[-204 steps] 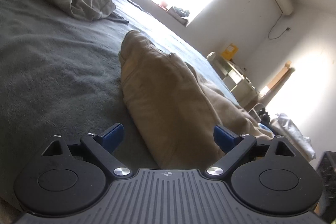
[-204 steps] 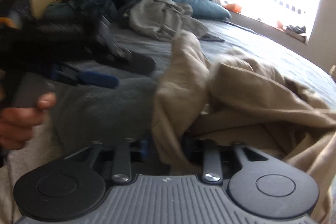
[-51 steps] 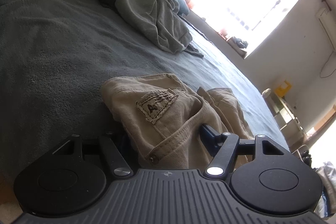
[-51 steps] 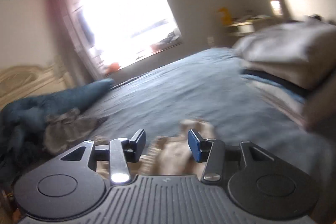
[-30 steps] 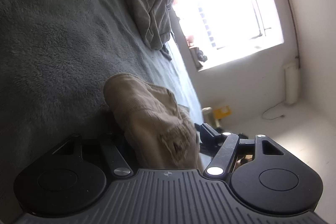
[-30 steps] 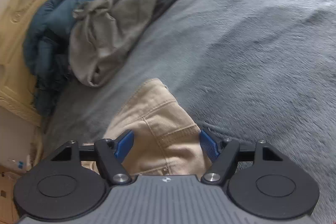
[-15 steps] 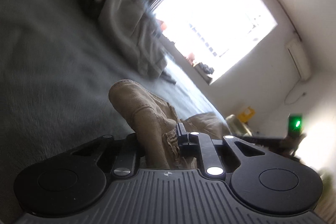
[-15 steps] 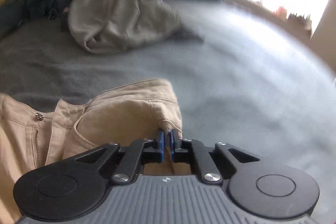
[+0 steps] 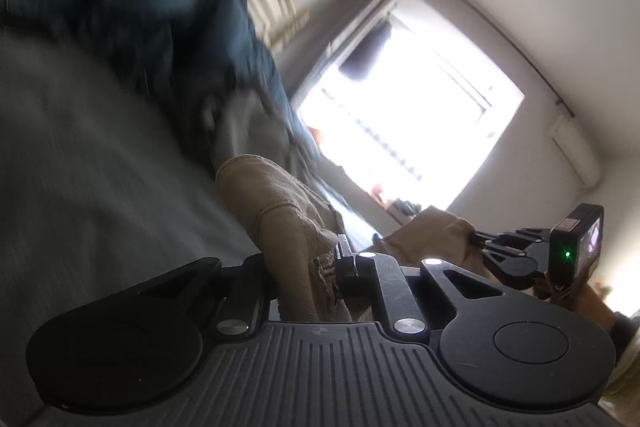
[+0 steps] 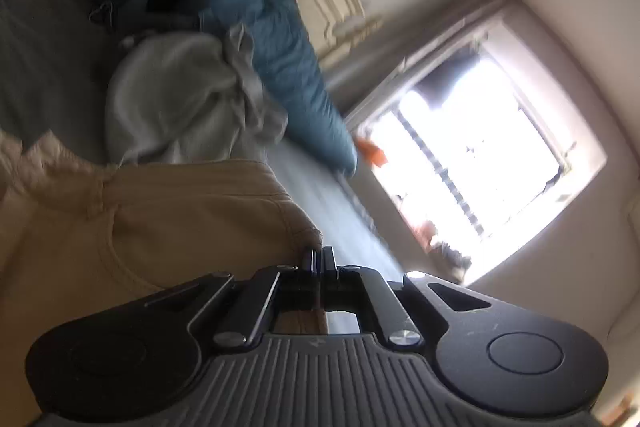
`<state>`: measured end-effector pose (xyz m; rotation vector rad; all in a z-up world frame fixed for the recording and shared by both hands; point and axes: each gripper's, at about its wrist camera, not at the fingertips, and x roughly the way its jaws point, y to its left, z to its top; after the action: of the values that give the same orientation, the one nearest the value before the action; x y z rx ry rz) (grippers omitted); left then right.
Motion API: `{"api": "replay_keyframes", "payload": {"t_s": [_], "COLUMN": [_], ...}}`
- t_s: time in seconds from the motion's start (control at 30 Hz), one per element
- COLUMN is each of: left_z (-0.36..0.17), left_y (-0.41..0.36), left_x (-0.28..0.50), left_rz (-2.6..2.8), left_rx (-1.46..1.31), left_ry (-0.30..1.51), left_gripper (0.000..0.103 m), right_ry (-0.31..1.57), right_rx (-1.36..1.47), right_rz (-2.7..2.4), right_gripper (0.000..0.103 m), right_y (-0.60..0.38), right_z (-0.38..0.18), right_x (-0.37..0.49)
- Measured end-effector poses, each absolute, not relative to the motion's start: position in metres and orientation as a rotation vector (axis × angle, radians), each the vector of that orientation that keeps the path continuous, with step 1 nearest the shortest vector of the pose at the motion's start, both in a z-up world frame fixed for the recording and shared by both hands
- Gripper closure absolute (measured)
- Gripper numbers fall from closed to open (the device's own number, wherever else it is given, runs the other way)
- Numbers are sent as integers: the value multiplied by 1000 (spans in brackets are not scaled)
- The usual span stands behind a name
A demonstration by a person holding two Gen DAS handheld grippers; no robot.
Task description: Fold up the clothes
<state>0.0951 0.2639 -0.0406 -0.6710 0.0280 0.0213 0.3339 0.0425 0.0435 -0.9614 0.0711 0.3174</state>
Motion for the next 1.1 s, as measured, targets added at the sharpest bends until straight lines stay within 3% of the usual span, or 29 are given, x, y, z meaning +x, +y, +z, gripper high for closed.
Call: {"api": "replay_keyframes", "payload": {"t_s": [0.17,0.3,0.43,0.5,0.57,0.6,0.63,0.67,0.73,0.93,1.1], "left_z": [-26,-45,-86,-102,-104,-100,-96,-92,-83,-60,-35], "left_y": [289,319,348,359,364,364,363,362,360,366,339], "left_x": [78,82,102,109,107,105,103,102,99,94,82], "left_rz": [152,242,282,284,268,265,269,277,306,474,490], "left_rx": [-542,-550,-650,-717,-753,-754,-752,-752,-759,-769,-664], "left_ry": [-57,4,175,223,226,223,220,220,223,194,171], "left_gripper": [92,92,87,78,69,63,51,40,31,26,26], "right_ry": [-38,-27,148,275,363,400,427,450,487,530,559], "right_rx": [-925,-839,-736,-731,-713,-679,-625,-569,-446,-138,4], "right_rz": [383,474,590,592,561,558,563,570,585,601,570], "right_gripper": [102,101,99,98,88,84,70,63,55,46,40], "right_y": [113,167,202,211,208,201,191,179,149,20,-93], "right_z": [46,29,-21,-50,-57,-53,-43,-32,-3,76,101], "right_x": [360,383,414,430,443,448,451,454,455,418,354]}}
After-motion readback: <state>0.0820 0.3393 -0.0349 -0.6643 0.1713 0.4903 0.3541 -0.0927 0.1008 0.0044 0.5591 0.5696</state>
